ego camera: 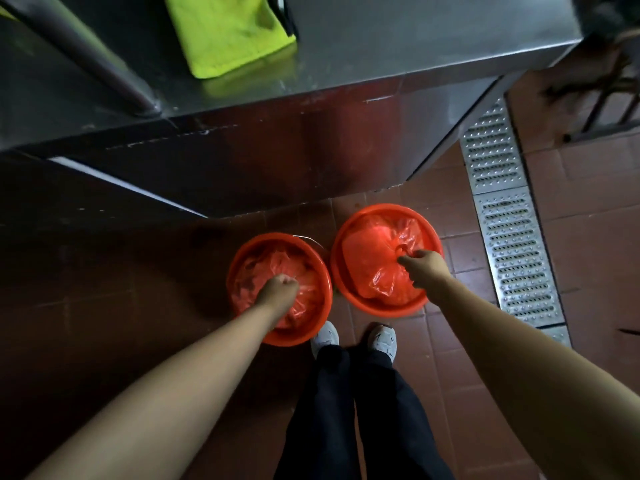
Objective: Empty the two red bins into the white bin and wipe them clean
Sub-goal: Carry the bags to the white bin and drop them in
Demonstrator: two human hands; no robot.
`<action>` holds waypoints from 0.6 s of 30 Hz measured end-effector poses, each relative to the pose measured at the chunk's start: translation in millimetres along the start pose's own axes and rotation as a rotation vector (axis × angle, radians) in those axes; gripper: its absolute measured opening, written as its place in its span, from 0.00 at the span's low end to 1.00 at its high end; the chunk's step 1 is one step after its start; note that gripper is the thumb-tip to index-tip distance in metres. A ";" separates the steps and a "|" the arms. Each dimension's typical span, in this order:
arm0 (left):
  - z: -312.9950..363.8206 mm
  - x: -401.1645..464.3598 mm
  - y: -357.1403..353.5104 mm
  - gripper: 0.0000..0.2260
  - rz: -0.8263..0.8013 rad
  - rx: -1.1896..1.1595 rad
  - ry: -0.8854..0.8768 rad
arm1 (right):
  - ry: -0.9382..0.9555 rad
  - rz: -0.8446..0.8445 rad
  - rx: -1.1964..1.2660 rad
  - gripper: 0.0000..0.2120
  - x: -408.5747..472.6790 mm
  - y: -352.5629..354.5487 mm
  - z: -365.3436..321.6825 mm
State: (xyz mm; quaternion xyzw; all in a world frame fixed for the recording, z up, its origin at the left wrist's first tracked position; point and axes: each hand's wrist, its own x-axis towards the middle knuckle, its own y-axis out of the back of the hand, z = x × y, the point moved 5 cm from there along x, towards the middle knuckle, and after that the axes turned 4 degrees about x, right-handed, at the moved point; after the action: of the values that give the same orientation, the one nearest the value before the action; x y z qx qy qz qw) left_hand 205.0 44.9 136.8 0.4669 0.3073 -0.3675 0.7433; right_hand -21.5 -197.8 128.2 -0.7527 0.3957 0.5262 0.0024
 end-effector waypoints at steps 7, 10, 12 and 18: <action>20.1 -38.9 24.8 0.06 0.036 0.000 -0.043 | -0.019 0.061 0.027 0.13 -37.1 15.3 -19.6; 29.5 -52.7 27.4 0.06 0.028 -0.012 -0.050 | -0.004 0.070 0.014 0.12 -52.9 22.0 -27.9; 36.4 -62.7 32.6 0.06 0.037 -0.034 -0.054 | 0.013 0.073 0.010 0.11 -64.8 28.5 -35.5; 61.5 -99.7 54.5 0.06 0.108 -0.130 -0.070 | 0.077 0.047 -0.062 0.11 -100.8 52.7 -59.6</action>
State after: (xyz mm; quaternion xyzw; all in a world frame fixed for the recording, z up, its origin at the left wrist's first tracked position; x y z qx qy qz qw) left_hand 203.4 30.2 265.2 0.4203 0.2786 -0.3220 0.8013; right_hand -19.3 -199.2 256.6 -0.7627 0.3965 0.5086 -0.0485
